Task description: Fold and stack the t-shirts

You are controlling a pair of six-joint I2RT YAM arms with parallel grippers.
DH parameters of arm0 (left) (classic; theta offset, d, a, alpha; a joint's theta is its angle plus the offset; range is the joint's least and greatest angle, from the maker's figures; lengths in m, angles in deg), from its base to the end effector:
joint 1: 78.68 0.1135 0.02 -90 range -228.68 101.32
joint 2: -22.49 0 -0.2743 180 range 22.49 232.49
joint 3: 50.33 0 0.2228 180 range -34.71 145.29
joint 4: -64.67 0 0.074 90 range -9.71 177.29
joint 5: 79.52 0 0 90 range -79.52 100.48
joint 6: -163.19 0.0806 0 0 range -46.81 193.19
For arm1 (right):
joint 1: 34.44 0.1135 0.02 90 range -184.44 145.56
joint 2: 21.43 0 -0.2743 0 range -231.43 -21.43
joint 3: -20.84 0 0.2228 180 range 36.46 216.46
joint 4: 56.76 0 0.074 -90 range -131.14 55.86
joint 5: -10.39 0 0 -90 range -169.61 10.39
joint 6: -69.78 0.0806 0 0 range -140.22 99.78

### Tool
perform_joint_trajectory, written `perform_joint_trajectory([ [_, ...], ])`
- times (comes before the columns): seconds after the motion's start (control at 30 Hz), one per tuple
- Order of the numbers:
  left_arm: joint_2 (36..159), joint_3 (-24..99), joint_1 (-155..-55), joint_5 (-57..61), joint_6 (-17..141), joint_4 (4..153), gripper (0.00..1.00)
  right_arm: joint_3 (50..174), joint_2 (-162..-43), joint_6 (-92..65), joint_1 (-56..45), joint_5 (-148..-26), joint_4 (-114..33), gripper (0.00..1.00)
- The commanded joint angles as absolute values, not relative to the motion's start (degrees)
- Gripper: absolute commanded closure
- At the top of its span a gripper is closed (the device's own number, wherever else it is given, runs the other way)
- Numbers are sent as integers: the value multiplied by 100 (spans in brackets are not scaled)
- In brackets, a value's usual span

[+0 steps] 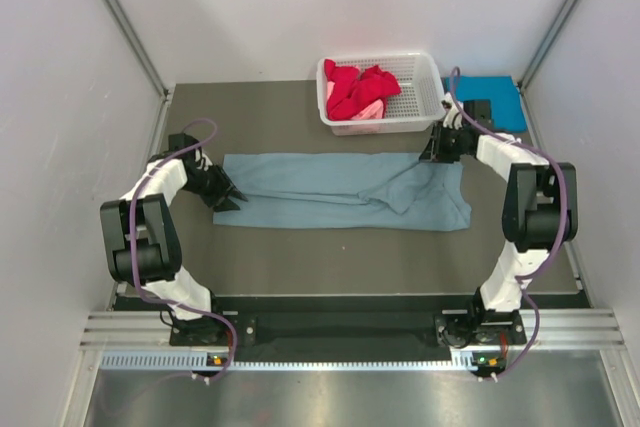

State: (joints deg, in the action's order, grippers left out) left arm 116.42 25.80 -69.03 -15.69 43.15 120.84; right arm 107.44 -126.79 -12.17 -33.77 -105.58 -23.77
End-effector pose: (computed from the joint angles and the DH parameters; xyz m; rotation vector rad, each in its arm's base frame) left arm 0.2932 0.0138 0.1784 -0.8832 2.7231 -0.7258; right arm 0.3939 0.0399 0.1913 -0.0377 2.4487 0.6256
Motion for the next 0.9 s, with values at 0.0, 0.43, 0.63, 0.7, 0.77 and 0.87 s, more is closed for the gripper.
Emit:
perform_joint_trajectory([
  [0.0, 11592, 2690, -6893, -1694, 4428, 12037, 60, 10941, -12347, -960, -3400, -10589, -2067, 88],
  [0.43, 11495, 2532, -6893, -1694, 4507, 12045, 60, 11335, -12328, 1009, -3224, -8445, -730, 100],
  [0.63, 11513, 2593, -6884, -1737, 4533, 12081, 60, 11564, -12899, 1335, -3242, -7302, -721, 97],
  [0.7, 11522, 2620, -6875, -1747, 4542, 12098, 60, 11705, -13076, 1160, -3277, -7275, -686, 90],
  [0.77, 11504, 2628, -6884, -1738, 4568, 12107, 60, 11811, -13199, 828, -3277, -7336, -730, 77],
  [0.87, 11495, 2620, -6884, -1764, 4586, 12116, 60, 11881, -13060, 414, -3242, -7189, -564, 68],
])
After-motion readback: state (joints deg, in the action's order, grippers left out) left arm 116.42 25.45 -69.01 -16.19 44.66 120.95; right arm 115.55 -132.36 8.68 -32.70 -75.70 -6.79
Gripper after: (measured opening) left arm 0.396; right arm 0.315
